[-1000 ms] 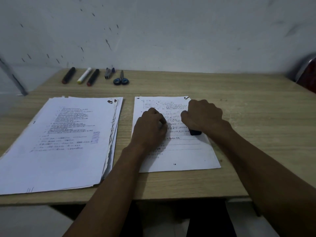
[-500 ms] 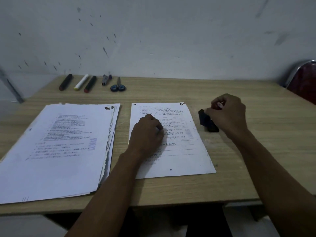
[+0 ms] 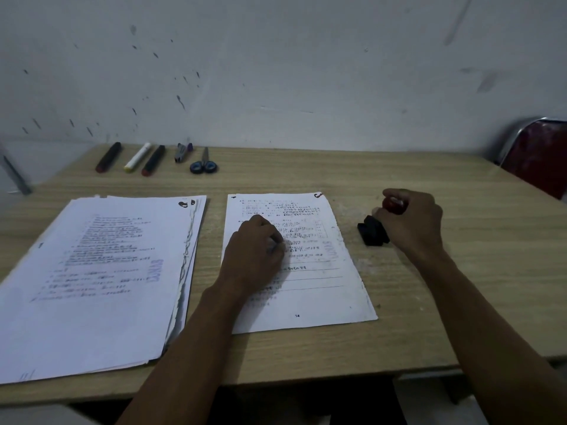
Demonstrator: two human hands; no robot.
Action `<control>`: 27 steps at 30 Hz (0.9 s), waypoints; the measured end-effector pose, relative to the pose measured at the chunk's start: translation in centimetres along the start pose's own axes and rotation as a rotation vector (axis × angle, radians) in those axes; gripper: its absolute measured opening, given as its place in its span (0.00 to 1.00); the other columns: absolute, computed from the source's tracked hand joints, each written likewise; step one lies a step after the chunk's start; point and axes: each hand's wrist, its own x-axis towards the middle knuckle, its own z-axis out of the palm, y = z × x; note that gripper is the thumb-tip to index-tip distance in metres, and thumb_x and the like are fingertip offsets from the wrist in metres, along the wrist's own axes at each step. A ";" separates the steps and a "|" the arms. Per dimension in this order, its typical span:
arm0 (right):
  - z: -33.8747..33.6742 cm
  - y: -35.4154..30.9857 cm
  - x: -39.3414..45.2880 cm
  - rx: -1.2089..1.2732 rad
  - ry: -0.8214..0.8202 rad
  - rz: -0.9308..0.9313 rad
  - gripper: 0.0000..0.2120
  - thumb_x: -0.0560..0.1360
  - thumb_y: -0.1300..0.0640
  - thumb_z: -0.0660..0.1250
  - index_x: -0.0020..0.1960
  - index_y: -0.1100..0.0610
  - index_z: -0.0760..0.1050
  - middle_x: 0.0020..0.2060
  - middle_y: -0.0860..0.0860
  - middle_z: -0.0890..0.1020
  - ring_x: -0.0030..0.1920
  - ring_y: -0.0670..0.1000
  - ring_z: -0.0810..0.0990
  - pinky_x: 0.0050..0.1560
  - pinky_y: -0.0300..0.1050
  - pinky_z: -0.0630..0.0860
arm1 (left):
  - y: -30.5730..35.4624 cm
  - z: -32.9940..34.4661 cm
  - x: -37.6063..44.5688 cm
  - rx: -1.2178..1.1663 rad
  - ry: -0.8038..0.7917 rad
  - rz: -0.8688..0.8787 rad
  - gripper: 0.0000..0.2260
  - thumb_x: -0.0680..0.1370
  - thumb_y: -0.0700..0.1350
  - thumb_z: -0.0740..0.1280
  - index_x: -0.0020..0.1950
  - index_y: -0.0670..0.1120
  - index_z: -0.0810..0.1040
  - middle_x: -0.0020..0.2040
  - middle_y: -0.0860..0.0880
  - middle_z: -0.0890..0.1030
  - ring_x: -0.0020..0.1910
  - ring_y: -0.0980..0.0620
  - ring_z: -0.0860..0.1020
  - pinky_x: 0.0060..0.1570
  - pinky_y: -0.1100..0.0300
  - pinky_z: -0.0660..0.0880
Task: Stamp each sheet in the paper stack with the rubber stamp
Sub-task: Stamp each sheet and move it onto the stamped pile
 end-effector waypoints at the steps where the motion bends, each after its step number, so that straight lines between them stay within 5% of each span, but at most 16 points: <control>1: 0.2 0.0 0.0 0.006 -0.015 -0.001 0.20 0.70 0.61 0.74 0.62 0.57 0.80 0.59 0.53 0.82 0.58 0.48 0.79 0.59 0.34 0.68 | 0.0 0.0 0.0 -0.004 0.001 -0.001 0.02 0.72 0.42 0.69 0.43 0.46 0.81 0.46 0.49 0.76 0.47 0.48 0.75 0.46 0.52 0.73; 13: 2.1 0.4 0.7 -0.065 -0.092 -0.048 0.24 0.70 0.61 0.74 0.66 0.56 0.77 0.63 0.55 0.79 0.65 0.53 0.76 0.67 0.42 0.67 | -0.2 0.0 0.0 -0.005 -0.007 0.003 0.02 0.72 0.43 0.68 0.43 0.46 0.81 0.47 0.49 0.77 0.47 0.47 0.75 0.47 0.50 0.73; 17: 1.7 0.0 -0.2 -0.143 -0.086 -0.044 0.36 0.68 0.58 0.76 0.73 0.53 0.67 0.64 0.58 0.74 0.63 0.57 0.74 0.62 0.47 0.69 | -0.2 0.0 0.0 -0.004 -0.012 0.001 0.02 0.72 0.43 0.69 0.43 0.47 0.80 0.47 0.49 0.77 0.48 0.48 0.76 0.47 0.50 0.74; 19: 1.2 -0.6 -1.5 -0.182 -0.018 -0.014 0.35 0.68 0.57 0.77 0.70 0.53 0.65 0.61 0.57 0.72 0.55 0.56 0.75 0.51 0.46 0.70 | -0.2 0.1 0.0 0.000 -0.017 -0.002 0.02 0.72 0.43 0.69 0.43 0.47 0.81 0.47 0.49 0.77 0.48 0.47 0.76 0.47 0.49 0.74; 22: 0.8 -1.2 -4.2 -0.253 0.011 0.007 0.19 0.69 0.54 0.75 0.55 0.52 0.70 0.52 0.53 0.77 0.46 0.53 0.76 0.43 0.48 0.73 | -0.3 0.1 0.0 0.012 -0.014 0.001 0.03 0.72 0.45 0.68 0.43 0.47 0.80 0.47 0.49 0.77 0.47 0.47 0.76 0.47 0.50 0.74; 24: 0.9 -1.3 -5.9 -0.311 -0.119 0.032 0.12 0.69 0.50 0.74 0.48 0.50 0.74 0.47 0.49 0.80 0.45 0.52 0.79 0.45 0.50 0.77 | -0.2 0.1 0.0 0.023 -0.015 -0.005 0.03 0.72 0.44 0.68 0.43 0.47 0.80 0.47 0.48 0.77 0.47 0.47 0.76 0.47 0.49 0.74; 27: 1.5 -1.4 -7.8 -0.421 -0.308 0.040 0.17 0.70 0.40 0.72 0.49 0.52 0.77 0.46 0.48 0.80 0.47 0.51 0.79 0.46 0.47 0.77 | 0.0 0.1 0.0 0.026 -0.019 -0.014 0.05 0.71 0.45 0.66 0.43 0.46 0.80 0.46 0.48 0.77 0.47 0.46 0.76 0.46 0.49 0.74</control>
